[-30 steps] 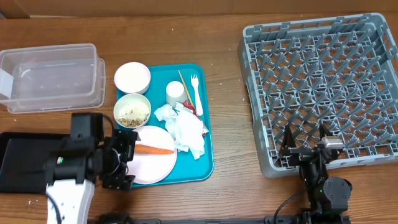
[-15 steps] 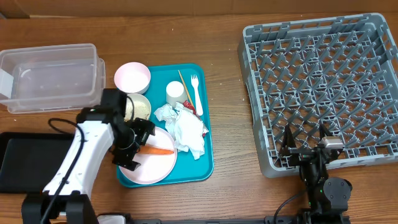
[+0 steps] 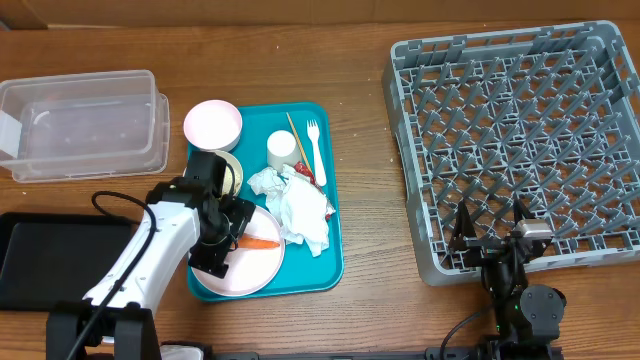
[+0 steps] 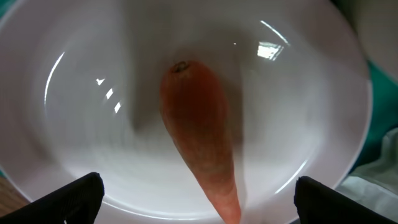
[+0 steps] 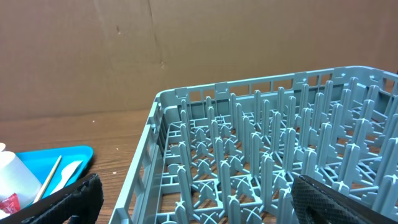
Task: Sort waste into correct bins and load items into the dishwasher
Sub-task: 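Move the left gripper to the carrot on the white plate and grasp it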
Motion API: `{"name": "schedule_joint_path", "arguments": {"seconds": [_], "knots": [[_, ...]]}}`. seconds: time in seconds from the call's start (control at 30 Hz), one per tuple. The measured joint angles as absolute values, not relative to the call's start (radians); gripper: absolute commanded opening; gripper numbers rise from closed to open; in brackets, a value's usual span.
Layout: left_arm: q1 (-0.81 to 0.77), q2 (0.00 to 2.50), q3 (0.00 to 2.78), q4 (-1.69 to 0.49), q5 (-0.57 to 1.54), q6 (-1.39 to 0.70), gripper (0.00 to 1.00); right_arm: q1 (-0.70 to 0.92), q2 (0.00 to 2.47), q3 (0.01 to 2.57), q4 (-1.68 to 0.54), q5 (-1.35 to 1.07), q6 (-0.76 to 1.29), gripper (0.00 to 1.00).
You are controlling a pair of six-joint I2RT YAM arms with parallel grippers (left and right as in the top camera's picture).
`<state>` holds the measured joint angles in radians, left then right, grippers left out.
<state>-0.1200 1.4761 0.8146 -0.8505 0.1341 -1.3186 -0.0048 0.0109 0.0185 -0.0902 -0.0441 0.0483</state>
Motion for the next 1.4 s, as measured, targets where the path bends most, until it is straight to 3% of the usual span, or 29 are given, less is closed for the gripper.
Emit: {"name": "schedule_joint_path", "arguments": {"seconds": [0.17, 0.3, 0.47, 0.7, 0.83, 0.87, 1.0, 1.1, 1.3, 1.4], "knots": [[-0.120, 1.478, 0.768, -0.816, 0.145, -1.342, 1.00, -0.005, 0.011, 0.019, -0.090, -0.044, 0.048, 1.00], [-0.108, 1.478, 0.768, -0.810, 0.143, -1.356, 0.90, -0.005, 0.011, 0.019, -0.089, -0.044, 0.048, 1.00], [-0.102, 1.478, 0.765, -0.808, 0.138, -1.362, 0.93, -0.005, 0.011, 0.019, -0.089, -0.044, 0.048, 1.00], [-0.102, 1.478, 0.714, -0.793, 0.122, -1.457, 0.66, -0.005, 0.011, 0.019, -0.090, -0.044, 0.048, 1.00], [-0.102, 1.478, 0.707, -0.791, 0.122, -1.491, 0.60, -0.005, 0.011, 0.019, -0.090, -0.044, 0.049, 1.00], [-0.102, 1.478, 0.707, -0.791, 0.122, -1.493, 0.45, -0.005, 0.011, 0.019, -0.089, -0.044, 0.048, 1.00], [-0.102, 1.478, 0.707, -0.781, 0.117, -1.502, 0.49, -0.005, 0.011, 0.019, -0.090, -0.044, 0.049, 1.00], [-0.102, 1.478, 0.707, -0.775, 0.115, -1.504, 0.33, -0.005, 0.011, 0.019, -0.090, -0.044, 0.048, 1.00], [-0.102, 1.478, 0.707, -0.773, 0.115, -1.512, 0.27, -0.005, 0.011, 0.019, -0.090, -0.044, 0.048, 1.00], [-0.102, 1.478, 0.707, -0.773, 0.115, -1.510, 0.10, -0.005, 0.011, 0.019, -0.090, -0.044, 0.048, 1.00]]}}
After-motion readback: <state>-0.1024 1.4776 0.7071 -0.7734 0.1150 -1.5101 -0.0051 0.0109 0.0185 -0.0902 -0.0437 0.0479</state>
